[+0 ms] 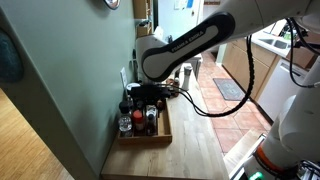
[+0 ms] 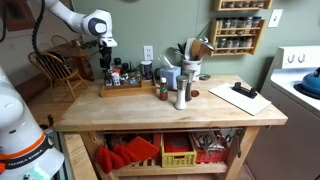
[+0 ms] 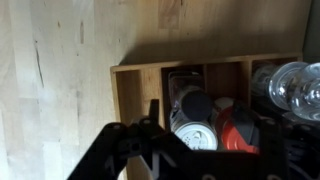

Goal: Place the black topped sauce bottle in the middle of the table

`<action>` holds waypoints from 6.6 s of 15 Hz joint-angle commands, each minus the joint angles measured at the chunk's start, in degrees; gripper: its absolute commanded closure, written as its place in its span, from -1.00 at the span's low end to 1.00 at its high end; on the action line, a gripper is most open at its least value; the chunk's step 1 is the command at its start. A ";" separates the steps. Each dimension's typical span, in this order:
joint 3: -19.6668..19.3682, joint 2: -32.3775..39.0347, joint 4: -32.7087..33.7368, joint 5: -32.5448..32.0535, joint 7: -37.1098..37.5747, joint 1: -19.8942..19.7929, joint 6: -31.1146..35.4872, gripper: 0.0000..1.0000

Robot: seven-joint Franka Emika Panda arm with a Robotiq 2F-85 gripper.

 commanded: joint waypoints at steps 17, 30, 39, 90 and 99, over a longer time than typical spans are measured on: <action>-1.83 -2.63 1.41 1.14 -0.76 1.71 -4.91 0.84; -7.18 -11.53 8.98 3.34 2.28 -3.09 -24.41 0.84; -14.43 -13.04 5.12 4.75 7.67 -11.23 -18.55 0.84; -24.32 20.76 28.51 6.63 14.78 -15.57 -8.01 0.84; -24.17 22.19 28.60 7.11 17.53 -14.62 -8.53 0.84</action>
